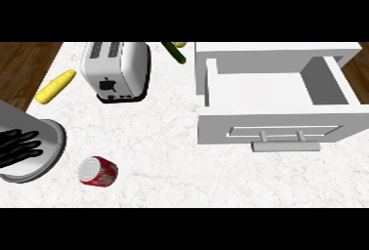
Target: Pick up the can, place it into the drawer and close the drawer
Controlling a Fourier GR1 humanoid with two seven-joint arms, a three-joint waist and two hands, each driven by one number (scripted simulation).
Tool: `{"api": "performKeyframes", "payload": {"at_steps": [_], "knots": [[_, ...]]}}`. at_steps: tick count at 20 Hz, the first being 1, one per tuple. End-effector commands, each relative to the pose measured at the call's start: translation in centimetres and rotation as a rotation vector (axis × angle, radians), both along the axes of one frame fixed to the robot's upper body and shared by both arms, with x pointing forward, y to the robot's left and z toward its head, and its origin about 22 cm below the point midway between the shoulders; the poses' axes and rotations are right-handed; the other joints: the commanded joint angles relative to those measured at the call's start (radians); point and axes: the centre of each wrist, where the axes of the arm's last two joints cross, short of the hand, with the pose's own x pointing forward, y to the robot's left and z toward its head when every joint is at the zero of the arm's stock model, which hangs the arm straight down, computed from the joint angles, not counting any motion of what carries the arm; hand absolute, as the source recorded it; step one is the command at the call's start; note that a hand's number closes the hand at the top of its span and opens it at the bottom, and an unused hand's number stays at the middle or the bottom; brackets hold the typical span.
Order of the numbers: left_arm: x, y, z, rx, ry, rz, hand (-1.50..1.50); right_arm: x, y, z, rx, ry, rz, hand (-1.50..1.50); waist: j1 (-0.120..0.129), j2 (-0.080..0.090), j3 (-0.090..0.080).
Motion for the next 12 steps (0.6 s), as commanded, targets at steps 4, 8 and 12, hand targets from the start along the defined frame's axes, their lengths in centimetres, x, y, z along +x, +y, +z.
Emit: {"api": "performKeyframes", "payload": {"at_steps": [4,8,12], "knots": [[2.3,-4.2,-4.7,-0.019,0.013,-0.034,-1.50,0.1,-1.7,0.4,-0.020,0.003,-0.002,-1.50,-0.012,0.020,-0.015],[1.3,-4.0,-8.4,-0.005,0.025,-0.009,-1.50,-1.1,-1.7,-0.1,0.014,-0.012,-0.023,-1.50,0.003,0.017,-0.015],[3.8,-3.8,-9.3,0.007,0.021,0.012,-1.50,-0.6,-1.2,-0.1,-0.017,0.010,-0.009,-1.50,0.000,0.019,-0.015]]}}
